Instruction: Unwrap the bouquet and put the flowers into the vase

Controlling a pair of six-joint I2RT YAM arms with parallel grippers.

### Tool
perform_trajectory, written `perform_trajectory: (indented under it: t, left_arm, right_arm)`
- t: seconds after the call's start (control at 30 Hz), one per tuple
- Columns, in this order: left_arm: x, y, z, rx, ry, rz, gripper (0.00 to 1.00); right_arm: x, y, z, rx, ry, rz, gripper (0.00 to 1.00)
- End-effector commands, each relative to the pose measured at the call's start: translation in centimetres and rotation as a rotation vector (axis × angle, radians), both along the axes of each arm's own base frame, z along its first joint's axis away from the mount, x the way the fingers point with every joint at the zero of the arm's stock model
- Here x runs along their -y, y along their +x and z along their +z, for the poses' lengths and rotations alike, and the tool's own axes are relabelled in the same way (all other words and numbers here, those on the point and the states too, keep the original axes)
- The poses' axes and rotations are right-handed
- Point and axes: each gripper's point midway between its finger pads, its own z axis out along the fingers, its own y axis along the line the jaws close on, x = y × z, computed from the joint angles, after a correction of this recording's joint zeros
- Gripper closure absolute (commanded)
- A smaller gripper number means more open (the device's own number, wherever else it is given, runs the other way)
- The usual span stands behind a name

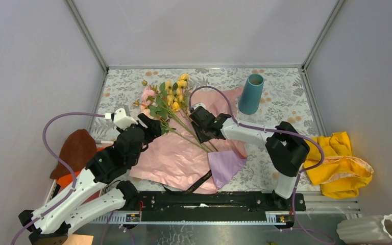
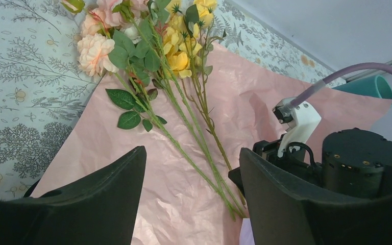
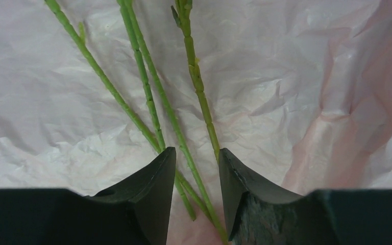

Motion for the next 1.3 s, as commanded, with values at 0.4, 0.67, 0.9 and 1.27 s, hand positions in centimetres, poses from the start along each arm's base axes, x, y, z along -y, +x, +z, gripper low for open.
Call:
perform_trajectory:
  t: [0.4,0.67,0.9,1.27]
  left_arm:
    - [0.6,0.3,-0.3,0.011,-0.026,-0.014,0.25]
    - [3.0,0.7,-0.9,-0.004,-0.072,-0.090,0.25]
    - [6.3,2.0,-0.3,0.023,-0.144,-0.211,0.22]
    - [10.9,6.2,-3.6,-0.028,-0.443,-0.479,0.23]
  right_arm:
    - [1.3,2.0,-4.6,-0.040,-0.052,-0.053,0.81]
    - [0.4,3.4,0.9,0.056,0.028,-0.058,1.00]
    - [-1.6,2.8,8.4,0.121,0.214,0.018,1.00]
    - [-3.4,-0.8,13.9,0.100,0.474,0.132,1.00]
